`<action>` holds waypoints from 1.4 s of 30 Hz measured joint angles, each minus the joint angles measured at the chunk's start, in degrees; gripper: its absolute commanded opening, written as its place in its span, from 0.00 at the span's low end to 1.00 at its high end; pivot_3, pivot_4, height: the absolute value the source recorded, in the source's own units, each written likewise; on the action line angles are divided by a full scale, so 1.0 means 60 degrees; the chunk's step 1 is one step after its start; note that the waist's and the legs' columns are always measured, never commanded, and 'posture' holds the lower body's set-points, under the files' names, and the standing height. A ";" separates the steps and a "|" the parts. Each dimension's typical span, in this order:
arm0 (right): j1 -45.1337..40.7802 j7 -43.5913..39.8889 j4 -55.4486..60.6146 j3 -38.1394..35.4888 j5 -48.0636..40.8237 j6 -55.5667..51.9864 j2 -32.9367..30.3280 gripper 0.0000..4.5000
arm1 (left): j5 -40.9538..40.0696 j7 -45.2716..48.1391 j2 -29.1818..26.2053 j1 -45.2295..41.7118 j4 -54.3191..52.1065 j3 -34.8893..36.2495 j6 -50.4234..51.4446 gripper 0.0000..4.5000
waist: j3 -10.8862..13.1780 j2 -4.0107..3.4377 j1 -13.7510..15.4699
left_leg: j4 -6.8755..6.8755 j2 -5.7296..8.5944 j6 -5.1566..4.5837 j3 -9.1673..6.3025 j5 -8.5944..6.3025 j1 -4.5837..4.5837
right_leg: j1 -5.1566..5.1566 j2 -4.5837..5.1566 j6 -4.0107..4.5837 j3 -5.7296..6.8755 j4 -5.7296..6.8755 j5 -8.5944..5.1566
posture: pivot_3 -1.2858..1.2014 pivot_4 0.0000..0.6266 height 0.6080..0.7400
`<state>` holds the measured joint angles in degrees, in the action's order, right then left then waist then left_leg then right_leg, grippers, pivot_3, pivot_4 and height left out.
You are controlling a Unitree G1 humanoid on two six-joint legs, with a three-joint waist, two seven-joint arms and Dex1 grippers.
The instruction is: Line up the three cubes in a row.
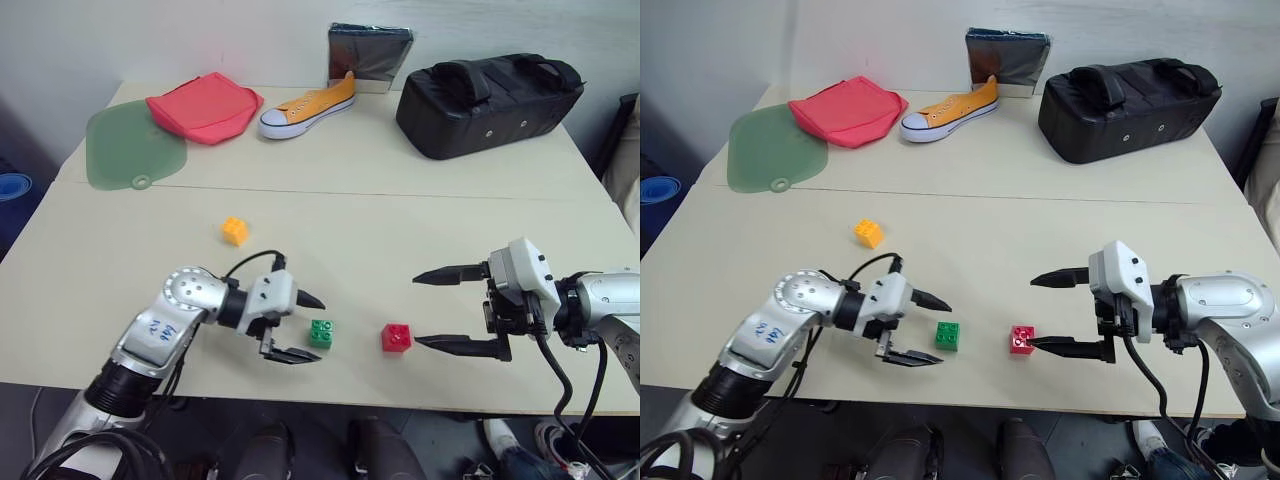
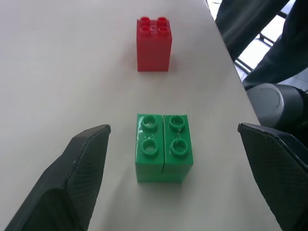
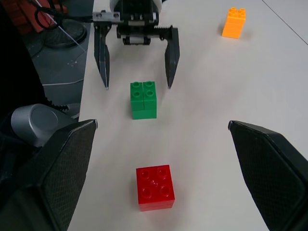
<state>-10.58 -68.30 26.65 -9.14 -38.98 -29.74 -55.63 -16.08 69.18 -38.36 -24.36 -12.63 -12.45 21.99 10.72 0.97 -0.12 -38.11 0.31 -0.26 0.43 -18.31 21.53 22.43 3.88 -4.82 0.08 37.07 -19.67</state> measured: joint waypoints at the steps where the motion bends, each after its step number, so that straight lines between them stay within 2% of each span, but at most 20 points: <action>1: -0.0022 -0.0006 -0.0020 0.0011 0.0011 0.0014 0.0004 1.00 | -0.0089 0.0023 -0.0129 -0.0014 0.0024 0.0211 0.0002 0.99 | 0.0000 0.0000 -0.0004 | 0.0000 0.0000 0.0000 -0.0001 0.0000 0.0000 | 0.0001 0.0000 0.0000 0.0000 0.0000 0.0000 | 0.52 0.24 1.00; 6: -0.0310 -0.0090 -0.0174 0.0234 0.0091 0.0179 0.0121 1.00 | -0.0587 -0.0497 -0.0586 0.0439 0.0069 0.1627 0.0496 0.99 | 0.0000 0.0000 -0.0044 | 0.0006 -0.0002 -0.0004 0.0002 -0.0003 -0.0002 | 0.0002 0.0000 0.0000 -0.0003 -0.0002 0.0000 | 0.52 0.24 1.00; 12: -0.0922 -0.0217 -0.0719 0.0400 0.0083 0.0177 0.0349 1.00 | -0.1040 -0.1450 -0.1104 0.3851 -0.0372 0.4328 0.0939 0.99 | 0.0000 0.0000 -0.0187 | 0.0018 -0.0005 -0.0010 0.0000 -0.0006 -0.0003 | 0.0000 0.0011 0.0002 -0.0001 -0.0018 -0.0001 | 0.52 0.24 1.00; 14: -0.1224 -0.0225 -0.0833 0.0444 0.0017 0.0127 0.0434 1.00 | -0.1018 -0.1802 -0.1041 0.4780 -0.0481 0.4955 0.0845 0.99 | 0.0000 0.0000 -0.0192 | 0.0018 -0.0002 -0.0017 -0.0001 -0.0011 -0.0006 | -0.0002 0.0019 0.0002 0.0001 -0.0016 -0.0001 | 0.52 0.24 1.00; 17: -0.1897 -0.0228 -0.1157 0.0450 -0.0232 -0.0105 0.0583 1.00 | -0.0951 -0.2689 -0.0459 0.6164 -0.0462 0.6247 0.0646 0.99 | 0.0000 0.0000 -0.0206 | 0.0023 -0.0002 -0.0023 -0.0003 -0.0015 -0.0010 | -0.0003 0.0024 0.0006 0.0005 -0.0017 -0.0003 | 0.52 0.24 1.00; 23: -0.2179 -0.0380 -0.1439 0.0488 -0.0331 -0.0274 0.0587 1.00 | -0.1041 -0.3464 -0.0048 0.6597 -0.0410 0.6904 0.0482 0.99 | 0.0000 0.0000 0.0013 | 0.0026 0.0003 -0.0031 -0.0008 -0.0024 -0.0009 | -0.0008 0.0038 0.0011 0.0017 -0.0031 -0.0005 | 0.52 0.24 1.00; 27: -0.2197 -0.0398 -0.1483 0.0511 -0.0316 -0.0273 0.0589 1.00 | -0.1214 -0.3838 -0.0014 0.5889 -0.0433 0.6750 0.0788 0.99 | 0.0000 0.0000 0.0011 | 0.0029 0.0003 -0.0029 -0.0009 -0.0025 -0.0008 | -0.0006 0.0038 0.0011 0.0021 -0.0031 -0.0006 | 0.52 0.24 1.00; 31: -0.2160 -0.0333 -0.1433 0.0524 -0.0308 -0.0275 0.0629 1.00 | -0.1170 -0.4754 -0.0185 0.3801 -0.0379 0.5952 0.1780 0.99 | -0.0001 0.0002 0.0004 | 0.0029 0.0007 -0.0026 -0.0013 -0.0023 -0.0007 | -0.0006 0.0038 0.0009 0.0025 -0.0021 -0.0004 | 0.52 0.24 1.00; 33: -0.2079 -0.0209 -0.1378 0.0535 -0.0306 -0.0282 0.0696 1.00 | -0.0992 -0.5416 -0.0138 0.2234 -0.0003 0.5252 0.2378 0.99 | -0.0001 0.0002 0.0004 | 0.0028 0.0008 -0.0005 -0.0012 -0.0012 0.0001 | 0.0001 0.0035 0.0004 0.0026 -0.0019 -0.0001 | 0.52 0.24 1.00; 34: -0.2074 -0.0190 -0.1362 0.0534 -0.0307 -0.0281 0.0724 1.00 | -0.0967 -0.5495 -0.0125 0.2046 0.0045 0.5170 0.2430 0.99 | -0.0001 0.0002 -0.0011 | 0.0028 0.0010 0.0003 -0.0009 -0.0007 0.0001 | 0.0005 0.0033 0.0004 0.0025 -0.0018 -0.0001 | 0.52 0.24 1.00; 39: -0.1996 0.0105 -0.1154 0.0645 -0.0282 -0.0284 0.0879 1.00 | 0.0063 -0.6059 0.0439 -0.0527 0.2528 0.3350 0.2289 0.99 | -0.0001 0.0003 -0.0013 | 0.0014 0.0011 0.0031 0.0008 0.0011 0.0005 | 0.0009 0.0017 -0.0002 0.0021 -0.0008 0.0002 | 0.52 0.24 1.00; 42: -0.2007 0.0205 -0.1077 0.0655 -0.0284 -0.0287 0.0894 1.00 | 0.0578 -0.6324 0.0752 -0.1452 0.3881 0.2798 0.2066 0.99 | 0.0000 0.0004 -0.0005 | 0.0010 0.0010 0.0032 0.0010 0.0012 0.0008 | 0.0013 0.0014 -0.0004 0.0019 -0.0006 0.0002 | 0.52 0.24 1.00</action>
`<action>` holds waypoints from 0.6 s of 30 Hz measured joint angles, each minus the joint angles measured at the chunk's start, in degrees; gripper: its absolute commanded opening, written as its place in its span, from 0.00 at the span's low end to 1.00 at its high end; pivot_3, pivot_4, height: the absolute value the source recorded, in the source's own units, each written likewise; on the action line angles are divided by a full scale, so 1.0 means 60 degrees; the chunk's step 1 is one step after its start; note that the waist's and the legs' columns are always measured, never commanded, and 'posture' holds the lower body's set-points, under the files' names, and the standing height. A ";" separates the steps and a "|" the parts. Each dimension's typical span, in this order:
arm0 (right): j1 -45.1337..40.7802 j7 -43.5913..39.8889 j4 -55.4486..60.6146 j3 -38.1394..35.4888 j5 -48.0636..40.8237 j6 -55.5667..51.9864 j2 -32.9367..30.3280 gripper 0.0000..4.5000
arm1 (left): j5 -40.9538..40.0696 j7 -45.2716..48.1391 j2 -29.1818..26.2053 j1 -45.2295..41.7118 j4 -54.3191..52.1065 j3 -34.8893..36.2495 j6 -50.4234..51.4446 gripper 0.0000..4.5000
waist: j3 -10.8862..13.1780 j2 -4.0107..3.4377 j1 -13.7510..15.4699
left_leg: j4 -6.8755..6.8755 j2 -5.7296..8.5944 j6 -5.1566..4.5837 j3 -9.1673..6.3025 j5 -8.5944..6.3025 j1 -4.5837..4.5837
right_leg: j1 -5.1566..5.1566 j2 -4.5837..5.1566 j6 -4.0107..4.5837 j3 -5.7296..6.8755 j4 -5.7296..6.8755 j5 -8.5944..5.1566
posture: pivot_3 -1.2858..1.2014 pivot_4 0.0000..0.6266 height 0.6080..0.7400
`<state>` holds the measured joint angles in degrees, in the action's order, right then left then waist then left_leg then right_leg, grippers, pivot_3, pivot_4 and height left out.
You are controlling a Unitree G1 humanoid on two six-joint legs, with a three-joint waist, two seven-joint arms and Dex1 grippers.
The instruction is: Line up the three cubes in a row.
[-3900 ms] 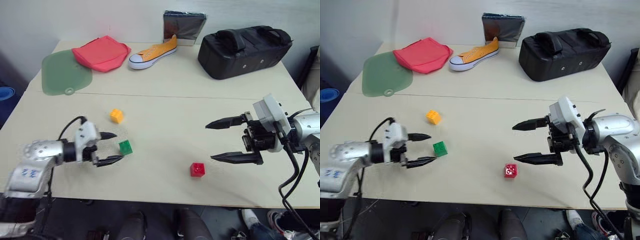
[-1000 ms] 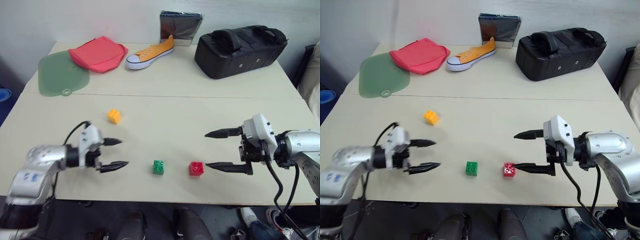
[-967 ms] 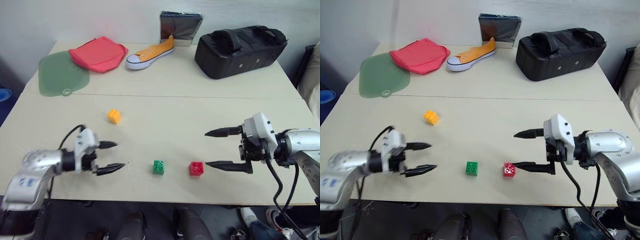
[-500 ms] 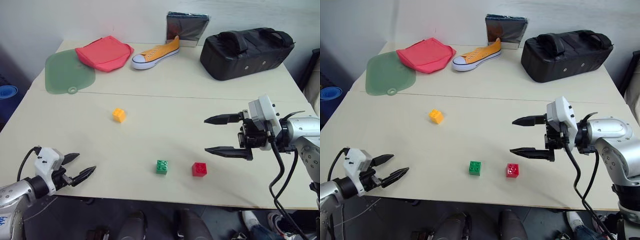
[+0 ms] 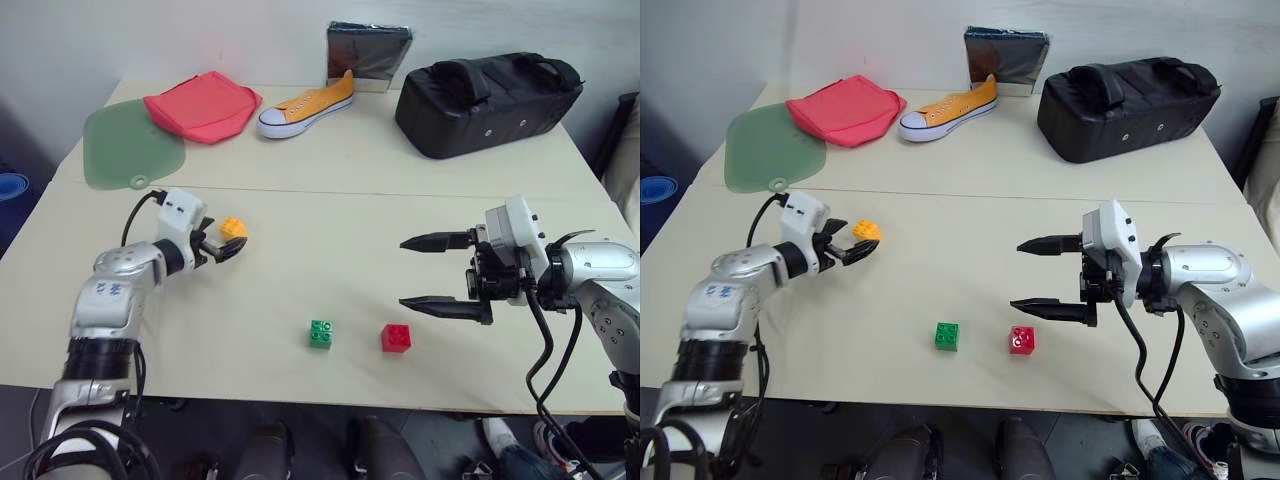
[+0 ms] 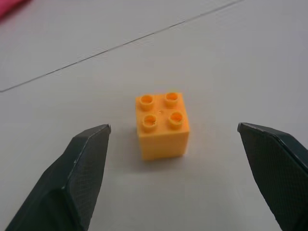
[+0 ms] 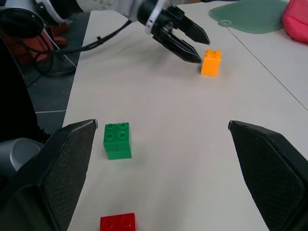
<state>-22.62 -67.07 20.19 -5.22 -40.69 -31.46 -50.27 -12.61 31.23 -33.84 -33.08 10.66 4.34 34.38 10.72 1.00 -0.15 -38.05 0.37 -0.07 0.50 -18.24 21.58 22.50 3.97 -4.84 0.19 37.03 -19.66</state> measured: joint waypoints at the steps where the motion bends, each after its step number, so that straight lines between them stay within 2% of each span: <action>1: -0.0005 0.0026 0.0008 0.0002 -0.0001 0.0000 0.0002 1.00 | 0.0134 -0.0059 0.0049 -0.0226 0.0311 -0.0140 -0.0058 0.99 | 0.0000 0.0001 0.0011 | -0.0002 0.0000 0.0001 -0.0001 0.0000 0.0004 | 0.0002 0.0000 0.0000 0.0002 -0.0001 0.0000 | 0.52 0.24 1.00; 3: 0.0006 0.0079 0.0005 -0.0001 0.0001 0.0001 0.0002 1.00 | 0.0511 -0.0226 0.0330 -0.0929 0.1379 -0.0446 -0.0326 0.99 | 0.0000 0.0001 0.0034 | -0.0008 0.0001 0.0002 -0.0001 0.0001 0.0006 | 0.0002 0.0000 -0.0004 0.0002 -0.0002 0.0002 | 0.52 0.24 1.00; 8: 0.0039 0.0217 0.0026 -0.0008 -0.0007 0.0000 0.0005 1.00 | 0.0724 -0.0245 0.0805 -0.1524 0.2523 -0.0626 -0.0782 0.99 | 0.0001 0.0003 0.0018 | -0.0012 0.0000 0.0005 0.0000 0.0003 0.0014 | 0.0008 0.0000 -0.0008 0.0003 0.0005 0.0004 | 0.52 0.24 1.00; 12: 0.0190 0.0280 0.0135 -0.0011 -0.0012 0.0000 0.0005 1.00 | 0.0941 -0.0308 0.0887 -0.1887 0.3221 -0.0655 -0.1068 0.82 | 0.0002 0.0005 0.0019 | -0.0018 0.0000 0.0012 0.0000 0.0007 0.0016 | 0.0011 0.0000 -0.0008 0.0003 0.0005 0.0004 | 0.52 0.24 1.00; 18: 0.0242 0.0339 0.0171 -0.0019 -0.0013 0.0001 0.0005 1.00 | 0.1040 -0.0242 0.0862 -0.1911 0.3527 -0.0596 -0.1183 0.42 | 0.0002 0.0005 0.0031 | -0.0021 0.0001 0.0013 -0.0001 0.0008 0.0016 | 0.0011 0.0000 -0.0008 0.0003 0.0006 0.0004 | 0.52 0.24 1.00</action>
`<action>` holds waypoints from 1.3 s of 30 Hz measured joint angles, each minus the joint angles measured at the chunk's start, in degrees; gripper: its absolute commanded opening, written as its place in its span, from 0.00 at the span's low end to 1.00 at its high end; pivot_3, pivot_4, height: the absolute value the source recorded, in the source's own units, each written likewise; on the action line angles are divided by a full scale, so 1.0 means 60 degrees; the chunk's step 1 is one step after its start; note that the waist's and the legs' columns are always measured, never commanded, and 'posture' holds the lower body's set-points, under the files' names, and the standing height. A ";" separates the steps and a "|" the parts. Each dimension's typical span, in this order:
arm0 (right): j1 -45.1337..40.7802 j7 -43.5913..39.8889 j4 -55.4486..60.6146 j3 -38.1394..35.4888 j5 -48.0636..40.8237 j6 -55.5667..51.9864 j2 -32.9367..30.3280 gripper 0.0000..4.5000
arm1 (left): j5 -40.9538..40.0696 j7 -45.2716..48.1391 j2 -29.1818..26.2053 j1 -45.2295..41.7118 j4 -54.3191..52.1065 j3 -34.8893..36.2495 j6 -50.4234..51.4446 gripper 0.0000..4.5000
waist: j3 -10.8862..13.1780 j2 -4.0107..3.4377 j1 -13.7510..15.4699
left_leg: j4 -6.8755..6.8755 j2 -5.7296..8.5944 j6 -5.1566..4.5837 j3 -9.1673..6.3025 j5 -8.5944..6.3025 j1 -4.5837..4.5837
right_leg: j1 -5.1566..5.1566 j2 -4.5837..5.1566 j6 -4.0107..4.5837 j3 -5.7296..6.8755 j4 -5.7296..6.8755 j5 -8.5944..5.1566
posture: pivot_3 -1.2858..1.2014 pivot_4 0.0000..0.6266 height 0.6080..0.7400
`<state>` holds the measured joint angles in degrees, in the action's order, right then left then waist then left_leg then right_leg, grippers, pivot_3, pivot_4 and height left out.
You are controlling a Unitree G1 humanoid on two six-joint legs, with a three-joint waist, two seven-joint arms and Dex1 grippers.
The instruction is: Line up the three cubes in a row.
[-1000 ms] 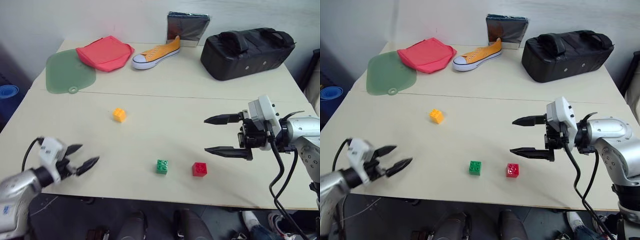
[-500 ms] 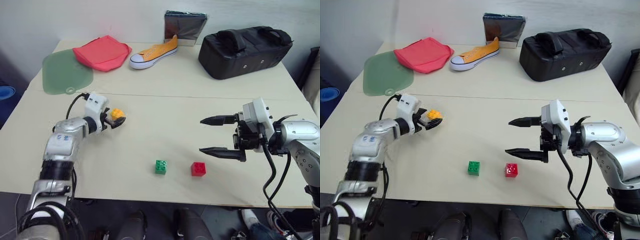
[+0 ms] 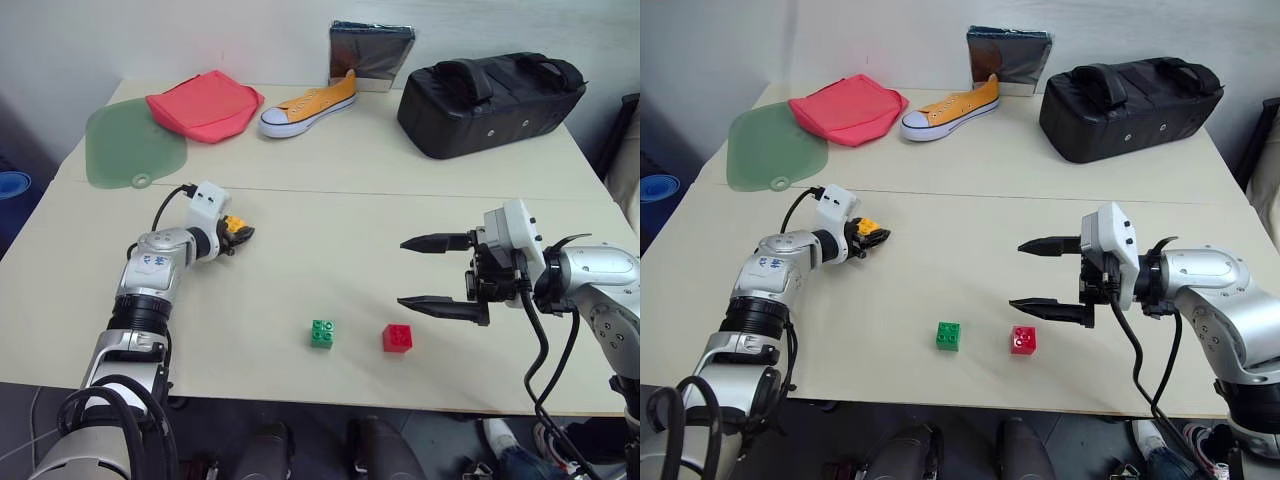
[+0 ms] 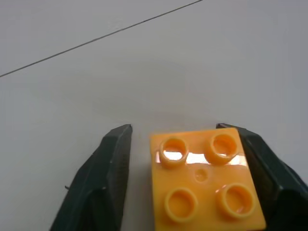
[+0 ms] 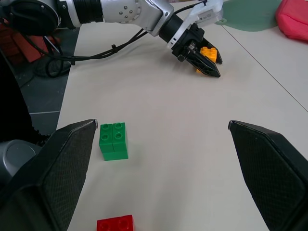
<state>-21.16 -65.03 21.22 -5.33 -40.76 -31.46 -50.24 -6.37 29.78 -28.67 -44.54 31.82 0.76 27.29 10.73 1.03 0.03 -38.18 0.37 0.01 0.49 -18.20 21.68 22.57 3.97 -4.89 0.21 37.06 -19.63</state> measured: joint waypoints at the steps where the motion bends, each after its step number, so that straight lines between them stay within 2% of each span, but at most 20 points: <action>1: 0.0010 0.0008 0.0008 0.0000 0.0000 0.0000 0.0000 1.00 | 0.0013 0.0041 -0.0031 -0.0005 0.0013 0.0001 0.0004 0.35 | 0.0000 0.0000 -0.0001 | 0.0000 0.0000 0.0000 0.0000 0.0000 0.0000 | 0.0000 0.0000 0.0000 -0.0001 0.0000 0.0000 | 0.52 0.24 1.00; 8: 0.0014 0.0071 0.0021 0.0000 -0.0002 0.0001 0.0000 1.00 | -0.0002 0.0425 -0.0146 0.0041 -0.0045 0.0003 -0.0076 0.35 | 0.0000 0.0000 -0.0010 | 0.0000 0.0000 0.0001 0.0001 0.0000 0.0000 | 0.0001 0.0000 0.0000 -0.0001 0.0001 0.0000 | 0.52 0.24 1.00; 11: 0.0060 0.0024 0.0058 -0.0005 0.0013 0.0012 -0.0016 1.00 | -0.0340 0.1956 -0.0549 0.0557 -0.1256 -0.0169 -0.0618 0.35 | 0.0000 0.0000 -0.0015 | 0.0005 -0.0001 0.0004 -0.0002 0.0002 0.0005 | 0.0003 0.0000 0.0000 0.0000 0.0005 0.0000 | 0.52 0.24 1.00; 14: 0.0411 -0.0326 0.0179 0.0018 0.0230 0.0241 -0.0231 1.00 | -0.0916 0.4188 -0.1443 0.1601 -0.3269 -0.0390 -0.1801 0.35 | 0.0000 -0.0001 -0.0041 | 0.0014 -0.0004 0.0007 -0.0005 0.0001 0.0006 | 0.0000 0.0000 0.0000 -0.0001 -0.0025 0.0000 | 0.52 0.24 1.00; 19: 0.0481 -0.0539 0.0197 0.0048 0.0303 0.0271 -0.0276 1.00 | -0.2028 0.6631 -0.2532 0.3019 -0.4894 -0.0438 -0.1634 0.35 | -0.0001 -0.0002 -0.0072 | 0.0011 -0.0006 0.0007 -0.0006 0.0005 -0.0012 | -0.0010 0.0002 0.0006 -0.0010 -0.0008 -0.0003 | 0.52 0.24 1.00; 22: 0.0463 -0.0634 0.0196 0.0045 0.0296 0.0241 -0.0299 1.00 | -0.2138 0.7660 -0.3134 0.3363 -0.5186 -0.0657 -0.1739 0.35 | 0.0000 -0.0002 -0.0047 | 0.0020 -0.0007 -0.0002 -0.0013 0.0001 -0.0017 | -0.0013 0.0007 0.0013 -0.0006 -0.0006 -0.0006 | 0.52 0.24 1.00; 24: 0.0446 -0.0691 0.0198 0.0045 0.0297 0.0239 -0.0299 1.00 | -0.2035 0.7959 -0.3243 0.3360 -0.5173 -0.0776 -0.2031 0.35 | 0.0000 -0.0002 -0.0003 | 0.0019 -0.0005 -0.0047 -0.0020 -0.0024 -0.0016 | -0.0019 0.0016 0.0013 0.0003 -0.0014 -0.0006 | 0.52 0.24 1.00; 33: 0.0618 -0.0689 0.0264 0.0044 0.0297 0.0162 -0.0416 1.00 | -0.1875 0.8600 -0.3202 0.3391 -0.5056 -0.1142 -0.2658 0.35 | 0.0000 -0.0002 -0.0057 | 0.0019 -0.0002 -0.0047 -0.0015 -0.0025 -0.0005 | -0.0013 0.0015 0.0012 0.0003 -0.0021 -0.0006 | 0.52 0.24 1.00; 39: 0.0636 -0.0683 0.0372 -0.0018 0.0265 0.0049 -0.0529 1.00 | -0.1370 0.8708 -0.3483 0.3799 -0.4852 -0.1383 -0.3213 0.35 | 0.0000 -0.0002 -0.0045 | 0.0018 -0.0003 -0.0061 -0.0017 -0.0031 -0.0008 | -0.0013 0.0016 0.0012 0.0003 -0.0014 -0.0006 | 0.52 0.24 1.00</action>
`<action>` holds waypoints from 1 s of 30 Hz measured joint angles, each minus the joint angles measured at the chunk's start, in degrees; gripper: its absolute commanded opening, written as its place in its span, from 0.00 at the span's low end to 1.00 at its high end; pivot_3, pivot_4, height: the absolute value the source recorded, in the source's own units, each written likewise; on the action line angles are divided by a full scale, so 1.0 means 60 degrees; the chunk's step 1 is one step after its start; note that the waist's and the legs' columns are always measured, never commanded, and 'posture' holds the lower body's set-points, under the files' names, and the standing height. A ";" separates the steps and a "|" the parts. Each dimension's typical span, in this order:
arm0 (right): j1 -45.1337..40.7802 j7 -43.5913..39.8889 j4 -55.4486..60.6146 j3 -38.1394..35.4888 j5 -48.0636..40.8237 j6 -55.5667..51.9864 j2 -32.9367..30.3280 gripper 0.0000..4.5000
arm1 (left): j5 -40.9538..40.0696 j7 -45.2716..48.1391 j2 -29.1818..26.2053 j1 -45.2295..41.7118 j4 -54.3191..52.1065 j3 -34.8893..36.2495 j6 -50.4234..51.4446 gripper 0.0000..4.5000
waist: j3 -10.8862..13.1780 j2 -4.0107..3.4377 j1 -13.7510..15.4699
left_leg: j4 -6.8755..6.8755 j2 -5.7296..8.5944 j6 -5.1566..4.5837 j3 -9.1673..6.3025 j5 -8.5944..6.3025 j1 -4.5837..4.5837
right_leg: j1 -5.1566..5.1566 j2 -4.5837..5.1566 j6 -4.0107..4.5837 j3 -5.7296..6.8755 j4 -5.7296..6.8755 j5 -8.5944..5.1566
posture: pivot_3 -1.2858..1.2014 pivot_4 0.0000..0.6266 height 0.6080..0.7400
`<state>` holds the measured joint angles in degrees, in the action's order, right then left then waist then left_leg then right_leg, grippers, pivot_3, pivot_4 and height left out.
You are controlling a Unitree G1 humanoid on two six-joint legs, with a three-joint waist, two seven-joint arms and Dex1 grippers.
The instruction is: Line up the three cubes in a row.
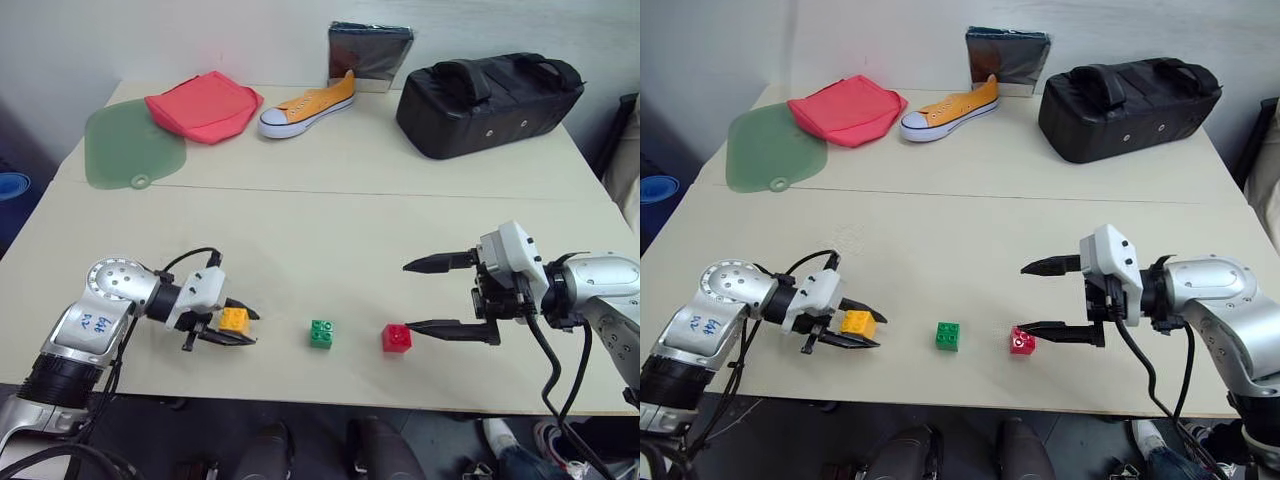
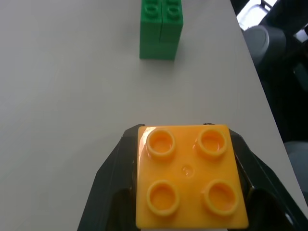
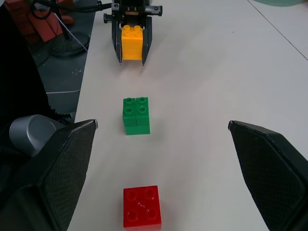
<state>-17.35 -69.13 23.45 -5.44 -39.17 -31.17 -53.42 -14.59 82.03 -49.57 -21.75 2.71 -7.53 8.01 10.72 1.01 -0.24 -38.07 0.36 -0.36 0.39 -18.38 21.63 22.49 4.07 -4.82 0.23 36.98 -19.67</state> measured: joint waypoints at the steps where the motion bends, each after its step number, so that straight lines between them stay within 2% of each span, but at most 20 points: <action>1: 0.0001 0.0007 0.0003 0.0000 0.0000 -0.0005 0.0000 1.00 | 0.0059 -0.0001 -0.0012 0.0000 0.0031 -0.0016 -0.0027 0.35 | 0.0000 0.0000 0.0001 | 0.0000 0.0000 -0.0003 0.0000 -0.0001 0.0000 | -0.0001 0.0000 0.0000 0.0000 -0.0001 0.0000 | 0.52 0.24 1.00; 7: 0.0059 0.0137 0.0178 0.0000 -0.0009 -0.0009 0.0000 1.00 | 0.0211 0.0019 0.0027 -0.0001 0.0209 -0.0050 -0.0513 0.35 | 0.0000 0.0000 0.0005 | 0.0001 0.0000 -0.0004 0.0000 -0.0002 0.0001 | -0.0001 0.0001 0.0000 0.0001 -0.0004 0.0000 | 0.52 0.24 1.00; 9: 0.0089 0.0169 0.0185 0.0000 -0.0034 -0.0009 0.0000 1.00 | 0.0209 0.0015 0.0087 -0.0001 0.0363 -0.0050 -0.0539 0.51 | 0.0000 0.0000 0.0004 | 0.0000 0.0000 -0.0004 0.0000 -0.0002 0.0001 | -0.0001 0.0000 0.0000 0.0001 -0.0003 0.0000 | 0.52 0.24 1.00; 12: 0.0126 0.0193 0.0185 0.0000 -0.0044 -0.0010 0.0000 1.00 | 0.0214 0.0004 0.0195 -0.0015 0.0438 -0.0050 -0.0664 0.67 | 0.0000 0.0000 0.0002 | 0.0001 0.0000 -0.0004 0.0000 -0.0002 0.0001 | 0.0000 0.0000 0.0000 0.0001 -0.0002 0.0000 | 0.52 0.24 1.00; 16: 0.0126 0.0209 0.0186 0.0000 -0.0057 -0.0010 0.0000 1.00 | 0.0242 -0.0002 0.0312 -0.0036 0.0664 -0.0057 -0.0789 0.95 | 0.0000 0.0000 -0.0008 | 0.0001 0.0000 -0.0003 0.0000 -0.0002 0.0000 | 0.0001 -0.0001 0.0000 0.0002 0.0001 0.0000 | 0.52 0.24 1.00; 17: 0.0126 0.0211 0.0186 0.0000 -0.0061 -0.0010 0.0000 1.00 | 0.0245 0.0000 0.0313 -0.0036 0.0714 -0.0058 -0.0795 0.99 | 0.0000 0.0000 -0.0006 | 0.0000 0.0000 -0.0003 0.0000 -0.0002 0.0000 | 0.0001 0.0000 0.0000 0.0002 0.0000 0.0000 | 0.52 0.24 1.00; 30: -0.0057 0.0235 0.0170 0.0000 -0.0075 -0.0016 0.0006 1.00 | 0.0305 0.0083 0.0239 0.0117 0.0752 -0.0061 -0.1017 0.99 | 0.0000 0.0000 0.0000 | 0.0000 0.0000 -0.0004 0.0000 -0.0002 0.0000 | 0.0000 0.0001 0.0000 0.0000 -0.0002 0.0000 | 0.52 0.24 1.00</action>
<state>-17.69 -67.72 24.47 -5.44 -39.62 -31.26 -53.38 -12.76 82.53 -48.14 -21.05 7.22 -7.90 1.91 10.72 1.01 -0.24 -38.07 0.36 -0.38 0.39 -18.40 21.63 22.49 4.07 -4.82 0.23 36.97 -19.67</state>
